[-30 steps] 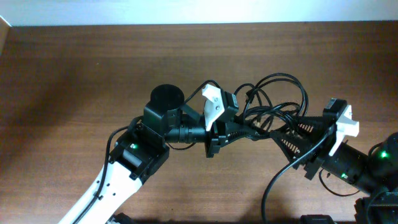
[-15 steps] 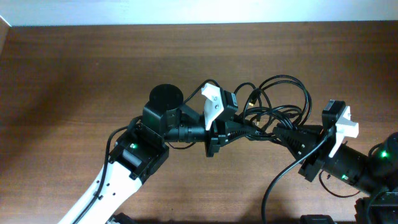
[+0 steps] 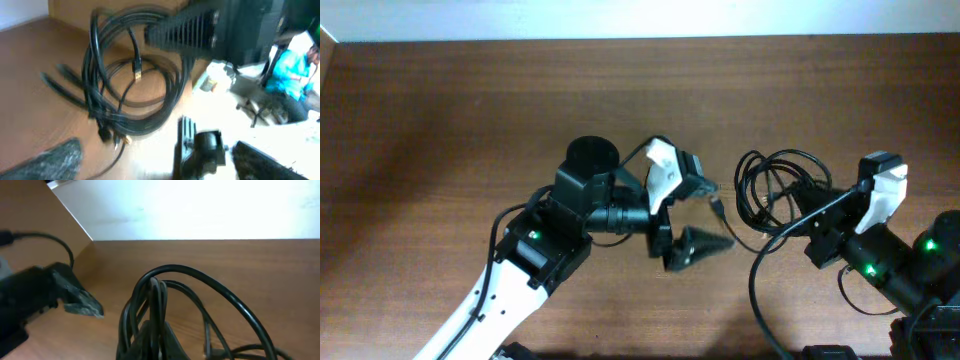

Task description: Untangle cables

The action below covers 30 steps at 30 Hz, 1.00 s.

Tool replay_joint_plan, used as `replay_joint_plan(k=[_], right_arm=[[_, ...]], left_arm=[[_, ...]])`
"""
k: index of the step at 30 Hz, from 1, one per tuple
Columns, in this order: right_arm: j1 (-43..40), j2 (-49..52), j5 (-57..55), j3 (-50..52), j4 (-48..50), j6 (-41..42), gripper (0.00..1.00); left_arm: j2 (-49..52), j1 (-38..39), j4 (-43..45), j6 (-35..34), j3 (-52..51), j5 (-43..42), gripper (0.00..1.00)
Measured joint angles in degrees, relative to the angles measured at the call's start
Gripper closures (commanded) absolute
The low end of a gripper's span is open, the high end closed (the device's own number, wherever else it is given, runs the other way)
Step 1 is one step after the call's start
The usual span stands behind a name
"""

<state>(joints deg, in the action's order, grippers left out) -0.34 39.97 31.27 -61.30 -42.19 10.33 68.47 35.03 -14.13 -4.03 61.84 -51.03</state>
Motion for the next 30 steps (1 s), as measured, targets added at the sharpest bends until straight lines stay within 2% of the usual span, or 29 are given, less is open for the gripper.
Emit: replay_joint_plan(k=[3, 7, 9, 13, 18, 21, 23, 30], right_arm=[[0.0, 0.0, 0.2, 0.0, -1.3, 2.4, 0.96], [0.0, 0.7, 3.6, 0.0, -3.5, 6.8, 0.96], [0.0, 2.4, 6.4, 0.0, -4.5, 8.6, 0.96], [0.0, 7.4, 12.9, 0.0, -4.1, 9.6, 0.96], [0.0, 10.0, 18.8, 0.0, -1.9, 10.3, 0.96], [0.0, 10.0, 20.6, 0.0, -0.9, 10.7, 0.96], [0.0, 10.0, 21.0, 0.0, -0.8, 10.8, 0.96], [0.0, 10.0, 24.0, 0.0, -0.7, 10.7, 0.96]], left_arm=[[0.0, 0.0, -8.9, 13.9, 0.0, 0.0, 0.00], [0.0, 0.3, -10.8, 32.3, 0.0, 1.8, 0.01], [-0.6, 1.6, -10.6, 40.1, 0.0, 7.4, 0.01], [-4.0, 5.2, -10.5, 47.6, 0.0, 16.9, 0.01], [-4.8, 8.5, -10.3, 50.6, 0.0, 21.0, 0.05], [-4.5, 10.8, -12.1, 51.1, 0.0, 21.5, 0.22], [-3.8, 11.1, -12.5, 51.5, 0.0, 21.5, 0.24], [-3.3, 11.1, -12.5, 51.6, 0.0, 21.5, 0.51]])
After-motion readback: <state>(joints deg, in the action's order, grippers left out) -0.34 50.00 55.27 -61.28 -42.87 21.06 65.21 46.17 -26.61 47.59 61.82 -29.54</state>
